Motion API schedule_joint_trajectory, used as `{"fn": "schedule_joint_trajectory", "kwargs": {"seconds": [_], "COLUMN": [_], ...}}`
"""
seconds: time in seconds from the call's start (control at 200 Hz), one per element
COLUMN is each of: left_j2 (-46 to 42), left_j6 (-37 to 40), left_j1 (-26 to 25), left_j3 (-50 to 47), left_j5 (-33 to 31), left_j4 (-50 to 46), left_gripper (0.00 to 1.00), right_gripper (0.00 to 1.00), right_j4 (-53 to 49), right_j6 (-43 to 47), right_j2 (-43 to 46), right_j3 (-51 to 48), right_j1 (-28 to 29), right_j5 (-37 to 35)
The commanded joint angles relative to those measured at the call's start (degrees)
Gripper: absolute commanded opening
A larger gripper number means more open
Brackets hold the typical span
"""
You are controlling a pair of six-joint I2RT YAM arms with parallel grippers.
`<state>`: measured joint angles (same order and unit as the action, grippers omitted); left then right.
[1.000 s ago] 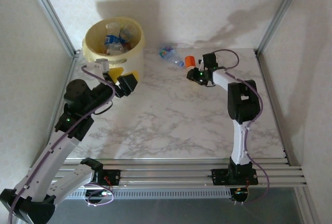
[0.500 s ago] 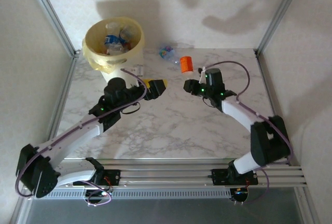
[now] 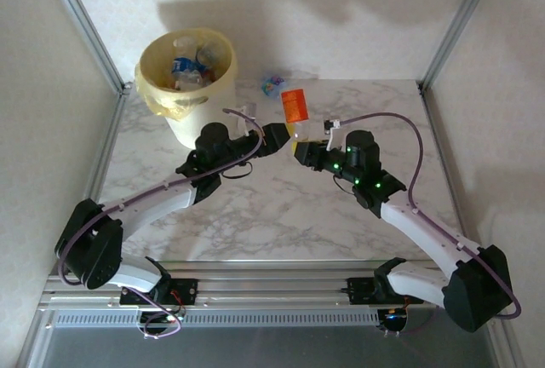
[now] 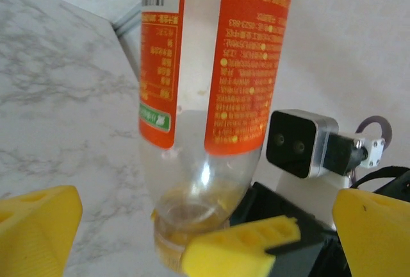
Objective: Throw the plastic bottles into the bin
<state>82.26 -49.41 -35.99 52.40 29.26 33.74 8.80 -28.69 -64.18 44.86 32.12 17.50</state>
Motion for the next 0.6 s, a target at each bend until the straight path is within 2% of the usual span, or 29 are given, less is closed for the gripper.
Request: {"fn": "schedule_joint_trajectory", "kwargs": {"seconds": [0.0, 0.145, 0.25, 0.355, 0.51, 0.596], "left_j2": [1.23, 2.77, 3.64, 4.40, 5.15, 5.04], "left_j6": [-2.97, -2.80, -0.69, 1.16, 3.68, 5.77], "left_j1": [-0.51, -0.44, -0.22, -0.22, 0.47, 0.87], "left_j3": [2.50, 4.03, 5.54, 6.87, 8.86, 10.52], "left_j5": [2.81, 2.66, 1.91, 1.28, 0.68, 0.35], "left_j4": [5.80, 5.03, 1.78, -1.04, -5.42, -8.64], "left_gripper": [1.00, 0.99, 0.94, 0.82, 0.54, 0.49], "right_gripper": [0.14, 0.13, 0.13, 0.13, 0.15, 0.18], "right_j4": [1.50, 1.41, 0.54, 0.37, 1.92, 1.97], "right_j6": [1.53, 3.20, 4.37, 4.71, 4.82, 4.82], "right_j2": [1.49, 2.64, 3.81, 4.20, 3.08, 1.69], "right_j3": [-1.81, -2.68, -2.97, -3.07, -3.57, -2.85], "right_j1": [1.51, 3.43, 3.97, 3.93, 3.92, 3.94], "right_j5": [2.27, 4.88, 6.23, 7.98, 8.92, 9.29]}}
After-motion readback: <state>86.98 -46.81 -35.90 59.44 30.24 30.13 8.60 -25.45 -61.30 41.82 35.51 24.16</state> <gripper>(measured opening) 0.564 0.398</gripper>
